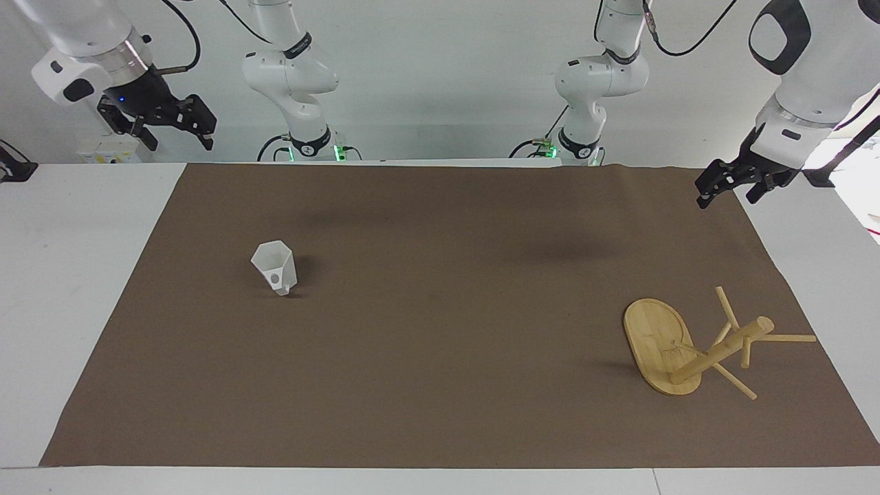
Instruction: Hang cup on rack
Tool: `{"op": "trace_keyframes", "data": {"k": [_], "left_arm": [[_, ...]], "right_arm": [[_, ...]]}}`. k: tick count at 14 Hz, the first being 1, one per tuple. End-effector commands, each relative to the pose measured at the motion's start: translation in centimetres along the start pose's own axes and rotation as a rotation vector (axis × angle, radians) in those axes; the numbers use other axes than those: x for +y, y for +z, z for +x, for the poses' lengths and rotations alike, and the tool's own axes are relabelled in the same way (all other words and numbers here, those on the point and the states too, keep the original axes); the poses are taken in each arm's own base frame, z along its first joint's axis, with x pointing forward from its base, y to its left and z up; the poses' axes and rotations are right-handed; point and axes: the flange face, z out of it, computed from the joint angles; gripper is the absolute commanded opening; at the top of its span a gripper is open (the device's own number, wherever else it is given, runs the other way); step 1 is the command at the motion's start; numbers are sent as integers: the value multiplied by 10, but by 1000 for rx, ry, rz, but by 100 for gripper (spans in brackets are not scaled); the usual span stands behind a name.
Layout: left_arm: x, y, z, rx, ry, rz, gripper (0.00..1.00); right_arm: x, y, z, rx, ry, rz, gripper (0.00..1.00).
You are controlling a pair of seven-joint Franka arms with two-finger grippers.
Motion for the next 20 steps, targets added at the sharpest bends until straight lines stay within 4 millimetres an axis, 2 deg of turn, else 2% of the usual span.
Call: {"op": "trace_keyframes", "data": {"k": [1,4,7,9,12,13,15,17,20], "left_arm": [[-1,0,-7,17,7,-5,100],[-1,0,-7,17,7,-5,100],[-1,0,-7,17,7,-5,100],[-1,0,-7,17,7,-5,100],[-1,0,-7,17,7,-5,100],[-1,0,-7,17,7,-5,100],[-1,0,-7,17,7,-5,100],[-1,0,-7,17,7,-5,100],[-1,0,-7,17,7,-5,100]], "right_arm": [[17,12,-12,-42,-136,13,100],[19,12,-10,-20,-234,7,100],[39,24,-3,30,-534,-4,100],[68,35,5,77,-719,45,100],[133,85,30,198,-986,181,100],[147,95,39,238,-1093,165,100],[164,134,57,354,-1184,278,100],[191,194,69,492,-1230,443,100],[221,283,83,795,-1343,605,100]]}}
